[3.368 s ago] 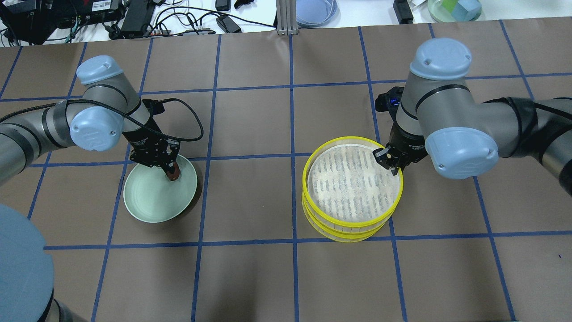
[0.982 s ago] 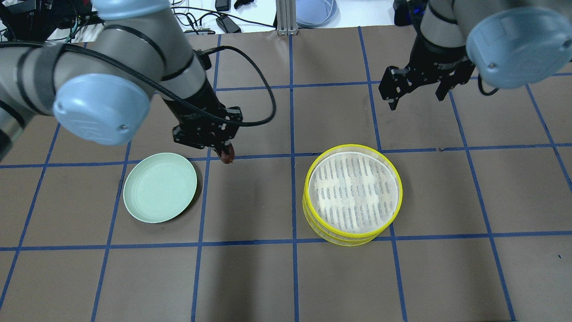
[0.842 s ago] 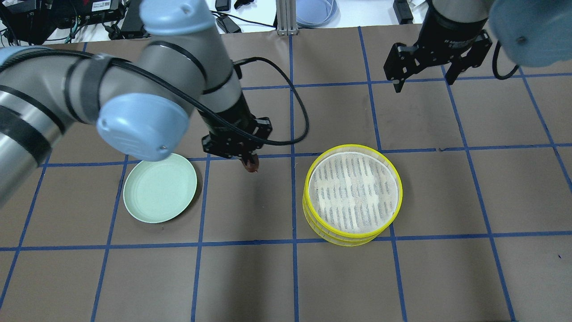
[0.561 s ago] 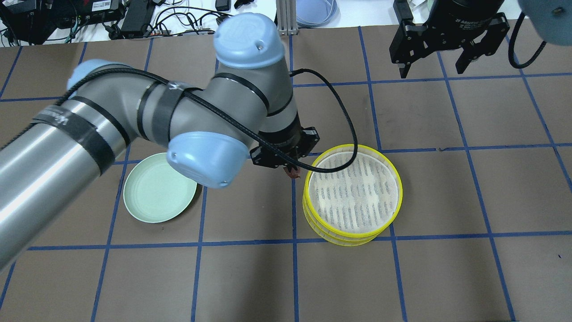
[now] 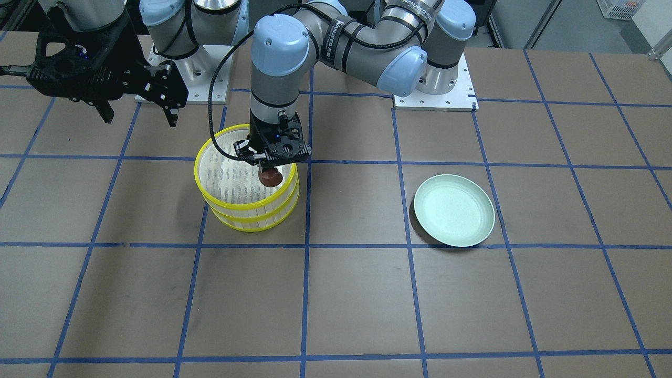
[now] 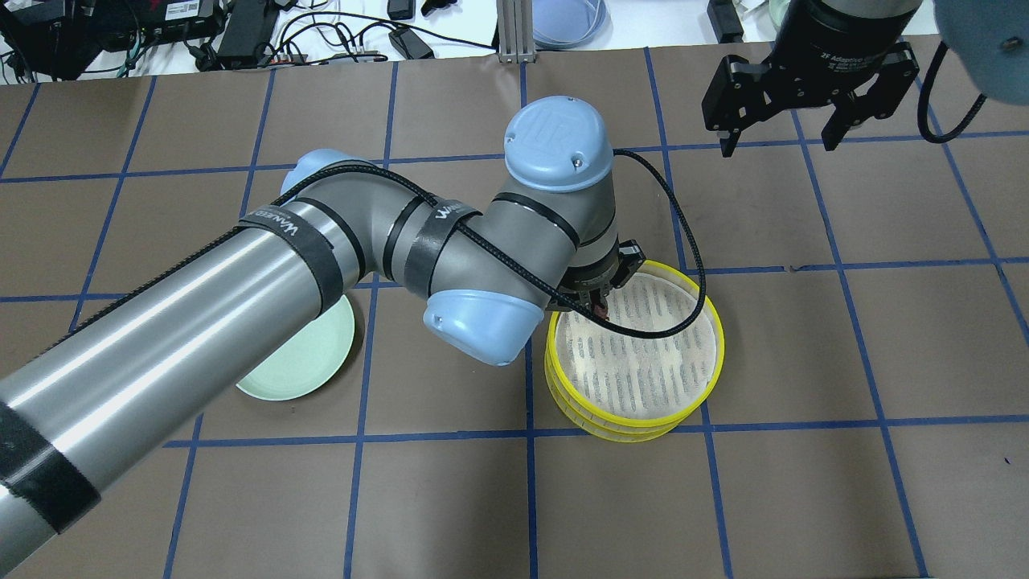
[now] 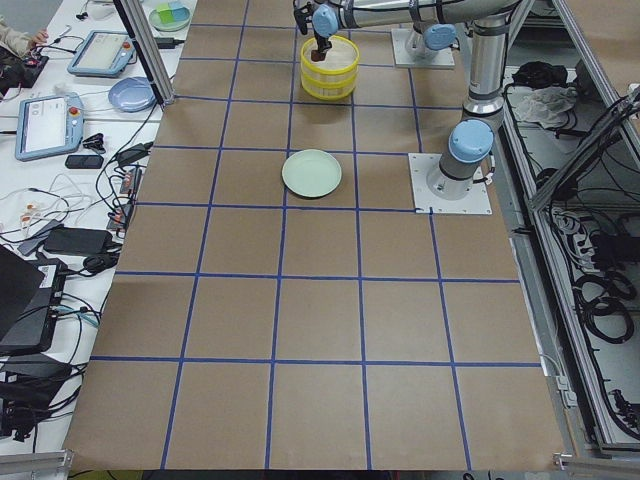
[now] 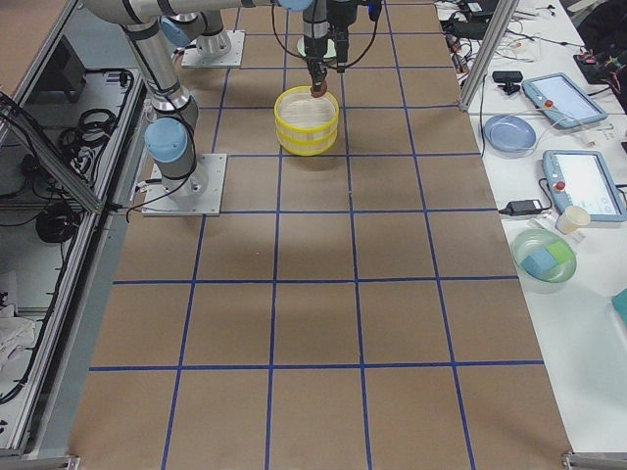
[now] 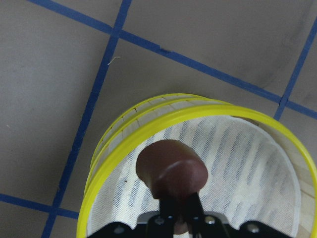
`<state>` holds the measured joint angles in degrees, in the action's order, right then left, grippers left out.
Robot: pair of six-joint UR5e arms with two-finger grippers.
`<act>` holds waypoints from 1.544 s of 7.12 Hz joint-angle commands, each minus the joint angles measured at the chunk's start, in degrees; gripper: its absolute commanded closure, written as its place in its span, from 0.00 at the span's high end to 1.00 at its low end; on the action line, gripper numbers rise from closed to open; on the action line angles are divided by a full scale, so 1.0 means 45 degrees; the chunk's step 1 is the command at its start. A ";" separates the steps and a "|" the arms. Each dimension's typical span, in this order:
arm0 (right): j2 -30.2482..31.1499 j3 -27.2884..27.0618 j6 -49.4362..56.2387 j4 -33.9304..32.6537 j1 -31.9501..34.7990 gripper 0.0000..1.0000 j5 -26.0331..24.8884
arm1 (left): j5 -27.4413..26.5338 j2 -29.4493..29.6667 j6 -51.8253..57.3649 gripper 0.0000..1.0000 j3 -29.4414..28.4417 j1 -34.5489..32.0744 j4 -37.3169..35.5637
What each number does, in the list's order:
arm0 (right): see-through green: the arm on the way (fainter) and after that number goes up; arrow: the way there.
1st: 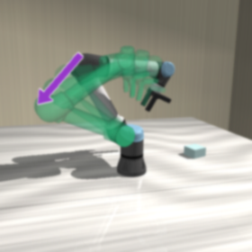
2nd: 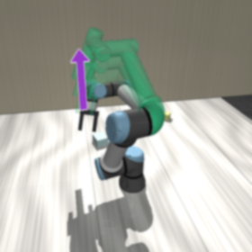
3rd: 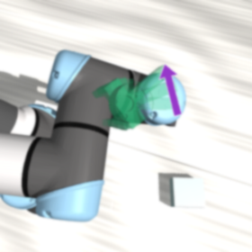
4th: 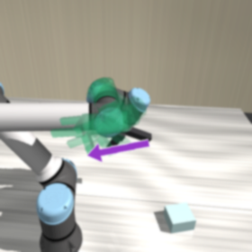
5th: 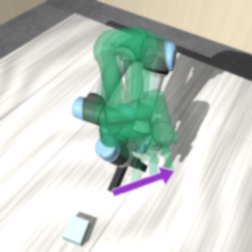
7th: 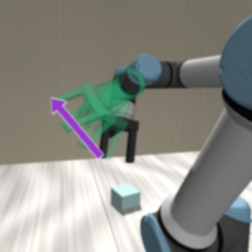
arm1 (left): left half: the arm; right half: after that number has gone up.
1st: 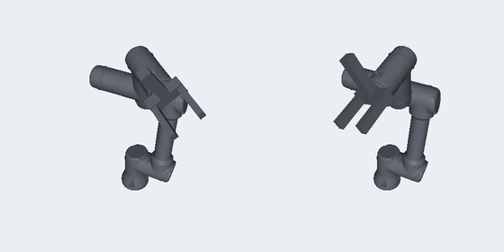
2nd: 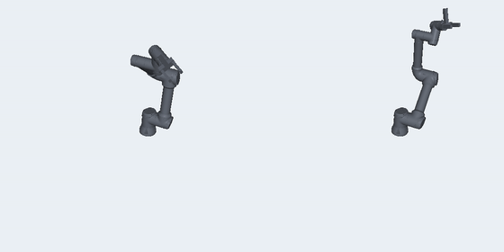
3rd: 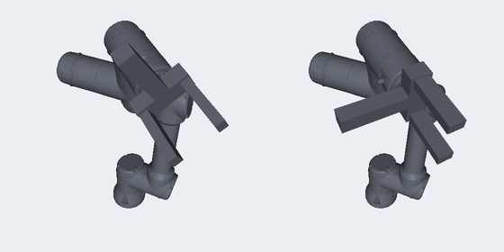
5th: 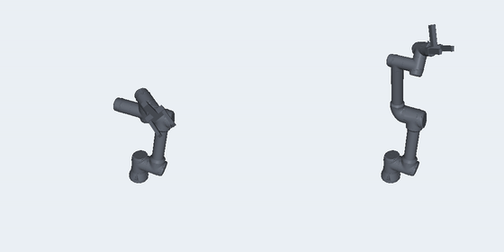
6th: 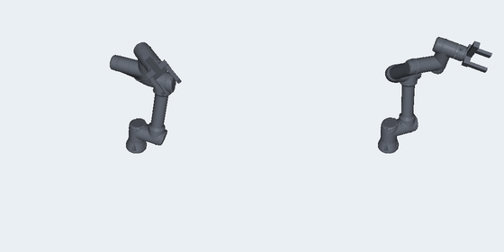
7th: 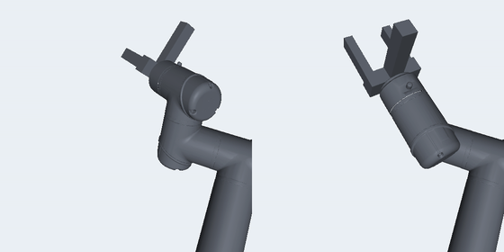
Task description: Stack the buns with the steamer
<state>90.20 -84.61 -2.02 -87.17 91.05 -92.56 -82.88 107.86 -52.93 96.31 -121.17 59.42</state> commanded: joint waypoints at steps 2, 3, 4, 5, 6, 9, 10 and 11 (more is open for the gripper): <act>0.0014 -0.0065 0.0000 -0.0024 0.0000 1.00 0.0022 | -0.0311 -0.0587 0.1592 1.00 -0.0056 0.0264 0.0210; 0.0014 -0.0065 0.0000 -0.0043 0.0000 1.00 0.0022 | -0.0564 -0.0899 0.1934 1.00 -0.0056 0.0692 0.0329; 0.0014 -0.0065 -0.0039 -0.0121 0.0000 0.99 0.0061 | -0.0509 -0.1154 0.2169 1.00 0.0002 0.1103 0.0582; -0.0005 -0.0084 -0.0619 -0.0702 0.0000 0.99 0.0235 | -0.0585 -0.1350 0.2326 1.00 -0.0036 0.1223 0.0855; 0.0014 -0.0181 -0.0896 -0.0765 0.0000 0.99 0.0372 | -0.0915 -0.1854 0.3875 1.00 -0.0152 0.1901 0.1767; 0.0034 -0.0338 -0.0860 -0.0786 0.0000 1.00 0.0354 | -0.1093 -0.3457 0.8331 1.00 -0.2370 0.5142 0.6836; 0.0034 -0.0338 -0.0840 -0.0786 0.0000 1.00 0.0335 | -0.1925 -0.3828 1.0045 1.00 -0.2863 0.5633 0.7318; 0.0034 -0.0338 -0.0821 -0.0786 0.0000 1.00 0.0334 | -0.2301 -0.4142 1.0952 1.00 -0.3023 0.5947 0.7284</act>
<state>90.35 -86.11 -5.81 -90.70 91.06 -91.03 -90.87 91.05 -9.83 84.51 -96.71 90.43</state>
